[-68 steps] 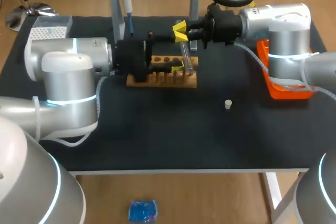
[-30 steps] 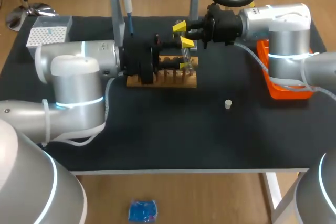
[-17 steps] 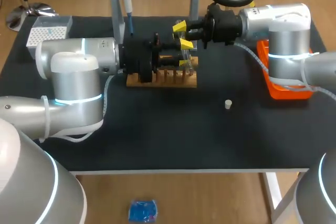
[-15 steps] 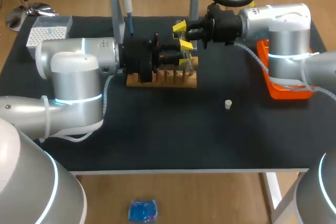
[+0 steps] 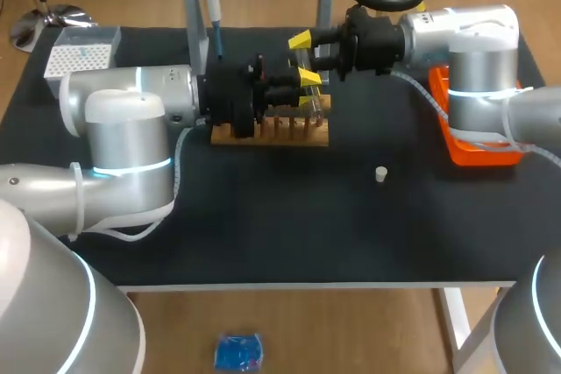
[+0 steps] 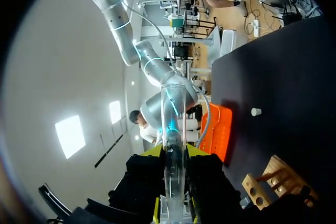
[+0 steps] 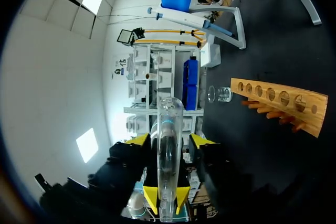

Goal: Invert the test tube, pick up the pipette, mount the tip to pipette, aspirate from beaker and dispense into the tube, eject the tip, return the pipette, and cap with the stopper.

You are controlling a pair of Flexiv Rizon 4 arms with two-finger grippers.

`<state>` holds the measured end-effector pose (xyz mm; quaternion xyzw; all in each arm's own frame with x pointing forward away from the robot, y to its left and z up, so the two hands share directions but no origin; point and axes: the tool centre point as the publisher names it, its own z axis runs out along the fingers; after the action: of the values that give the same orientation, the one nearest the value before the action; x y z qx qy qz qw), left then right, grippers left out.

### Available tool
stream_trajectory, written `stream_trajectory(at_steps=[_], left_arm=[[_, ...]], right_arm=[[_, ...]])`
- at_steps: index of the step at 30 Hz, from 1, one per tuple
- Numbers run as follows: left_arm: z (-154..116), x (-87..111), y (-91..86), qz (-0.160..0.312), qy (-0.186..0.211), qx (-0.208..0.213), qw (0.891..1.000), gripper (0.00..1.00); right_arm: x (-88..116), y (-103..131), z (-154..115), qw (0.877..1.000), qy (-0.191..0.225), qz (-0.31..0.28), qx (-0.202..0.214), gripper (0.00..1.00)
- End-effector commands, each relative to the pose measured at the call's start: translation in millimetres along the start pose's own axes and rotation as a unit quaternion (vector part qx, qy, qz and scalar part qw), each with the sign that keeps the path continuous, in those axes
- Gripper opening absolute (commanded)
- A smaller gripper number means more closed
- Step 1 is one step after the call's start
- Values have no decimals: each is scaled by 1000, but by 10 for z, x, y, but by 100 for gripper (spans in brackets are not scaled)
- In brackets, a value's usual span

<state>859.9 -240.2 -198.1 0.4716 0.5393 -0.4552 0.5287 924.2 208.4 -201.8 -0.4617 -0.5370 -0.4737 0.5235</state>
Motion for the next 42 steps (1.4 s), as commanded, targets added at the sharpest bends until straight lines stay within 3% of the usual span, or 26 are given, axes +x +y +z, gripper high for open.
stream_trajectory(at_steps=[1,13,16,18,20,25,26,28,29,31,42], left_arm=[[6,-4,0,1,1,0,1000,0],[6,-4,0,1,1,0,1000,0],[6,-4,0,1,1,0,1000,0],[6,-4,0,1,1,0,1000,0],[6,-4,0,1,1,0,1000,0],[6,-4,0,1,1,0,1000,0],[6,-4,0,1,1,0,1000,0],[6,-4,0,1,1,0,1000,0],[6,-4,0,1,1,0,1000,0],[6,-4,0,1,1,0,1000,0],[6,-4,0,1,1,0,1000,0]], right_arm=[[-2,2,0,1000,0,-1,0,100],[-2,2,0,1000,0,-1,0,100],[95,-17,-131,988,-25,-144,-42,100],[133,-33,-261,982,-13,-184,-50,100],[159,-55,-407,961,-33,-266,-66,100],[136,-72,-731,912,-42,-396,-97,100],[125,-84,-776,893,-52,-434,-107,100],[117,-107,-847,871,-44,-477,-110,100],[81,-124,-866,845,-63,-519,-113,100],[-41,-89,-868,817,-108,-556,-104,100],[-41,-89,-868,817,-108,-556,-104,100]])
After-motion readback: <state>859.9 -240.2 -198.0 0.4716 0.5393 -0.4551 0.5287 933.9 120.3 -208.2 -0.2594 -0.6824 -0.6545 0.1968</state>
